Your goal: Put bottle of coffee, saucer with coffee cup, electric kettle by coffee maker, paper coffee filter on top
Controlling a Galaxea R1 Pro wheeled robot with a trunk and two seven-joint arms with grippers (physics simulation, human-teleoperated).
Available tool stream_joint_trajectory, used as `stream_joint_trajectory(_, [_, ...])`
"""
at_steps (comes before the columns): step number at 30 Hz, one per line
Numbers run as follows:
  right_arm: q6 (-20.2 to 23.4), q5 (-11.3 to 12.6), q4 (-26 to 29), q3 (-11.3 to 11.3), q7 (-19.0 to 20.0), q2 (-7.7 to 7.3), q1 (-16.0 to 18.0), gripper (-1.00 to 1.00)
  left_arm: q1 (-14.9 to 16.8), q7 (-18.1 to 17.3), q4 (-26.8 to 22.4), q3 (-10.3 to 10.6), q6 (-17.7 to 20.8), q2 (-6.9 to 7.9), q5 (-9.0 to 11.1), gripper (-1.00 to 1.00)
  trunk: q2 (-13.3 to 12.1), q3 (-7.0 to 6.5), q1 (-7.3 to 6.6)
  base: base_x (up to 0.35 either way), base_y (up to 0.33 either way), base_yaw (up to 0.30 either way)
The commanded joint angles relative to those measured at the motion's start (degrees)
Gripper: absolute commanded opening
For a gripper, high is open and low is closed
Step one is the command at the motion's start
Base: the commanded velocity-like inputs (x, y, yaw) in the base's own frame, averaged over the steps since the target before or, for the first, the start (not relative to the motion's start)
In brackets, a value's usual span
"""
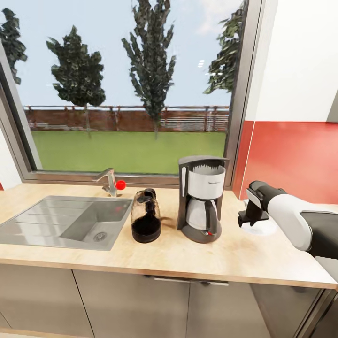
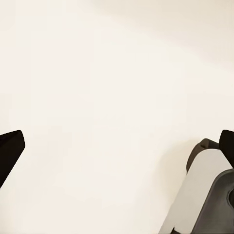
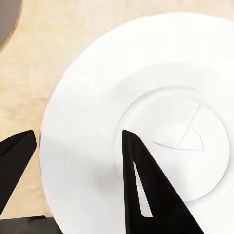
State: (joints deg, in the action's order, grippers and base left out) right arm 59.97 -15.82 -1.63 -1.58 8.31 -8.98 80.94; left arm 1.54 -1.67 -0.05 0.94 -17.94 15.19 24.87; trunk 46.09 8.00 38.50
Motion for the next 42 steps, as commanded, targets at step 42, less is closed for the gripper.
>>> stream_joint_trajectory(42, [0.0,-0.5,-0.2,0.0,1.4,1.11,0.1,-1.00,0.0,-0.2,0.0,0.1,-0.2,-0.16,0.4,1.00,16.9,7.64,9.24,0.000,0.000,0.000])
